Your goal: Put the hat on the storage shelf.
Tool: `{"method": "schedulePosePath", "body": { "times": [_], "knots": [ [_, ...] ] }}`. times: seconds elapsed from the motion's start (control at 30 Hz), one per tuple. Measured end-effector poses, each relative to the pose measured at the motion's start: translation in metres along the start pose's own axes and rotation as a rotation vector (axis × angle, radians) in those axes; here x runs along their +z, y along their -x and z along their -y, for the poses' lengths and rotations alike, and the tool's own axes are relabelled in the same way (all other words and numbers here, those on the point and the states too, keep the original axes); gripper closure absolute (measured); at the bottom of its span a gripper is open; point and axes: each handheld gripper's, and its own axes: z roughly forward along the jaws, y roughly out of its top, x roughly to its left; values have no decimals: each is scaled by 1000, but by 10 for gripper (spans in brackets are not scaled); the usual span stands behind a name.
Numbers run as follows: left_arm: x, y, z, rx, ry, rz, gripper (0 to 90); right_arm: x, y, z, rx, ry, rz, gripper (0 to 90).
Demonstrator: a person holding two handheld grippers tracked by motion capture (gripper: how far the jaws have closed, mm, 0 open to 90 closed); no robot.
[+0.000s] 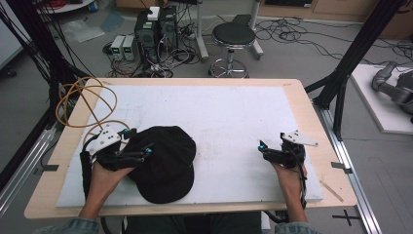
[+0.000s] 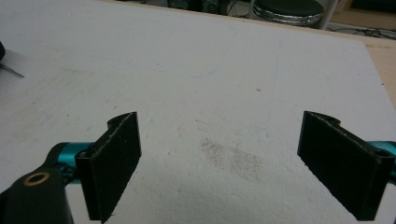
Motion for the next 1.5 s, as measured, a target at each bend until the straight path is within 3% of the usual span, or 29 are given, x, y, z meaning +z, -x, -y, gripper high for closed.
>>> {"method": "schedulePosePath", "body": {
  "times": [0.27, 0.43, 0.63, 0.83, 0.97, 1.13, 1.33, 1.5],
  "knots": [
    [15, -3, 5, -26, -58, -12, 163, 0, 0, 0, -1, -1, 0, 132],
    [20, -9, 12, -63, -105, 2, 191, 0, 0, 0, -4, 1, 1, 132],
    [21, -11, 13, -79, -130, 13, 332, 0, 0, 0, -3, 0, 1, 132],
    [19, -11, 13, -79, -144, 12, 560, 0, 0, 0, -3, 0, 0, 132],
    [17, -9, 12, -69, -141, 11, 707, 0, 0, 0, -3, 1, 0, 132],
    [16, -4, 10, -38, -134, 12, 803, 0, 0, 0, -2, 0, 0, 131],
    [8, 2, -2, -11, -75, 37, 829, 0, 0, 0, 0, -2, -1, 132],
    [2, 12, -17, 23, -16, 91, 831, 0, 1, 0, -6, 3, 0, 132]
  ]
}}
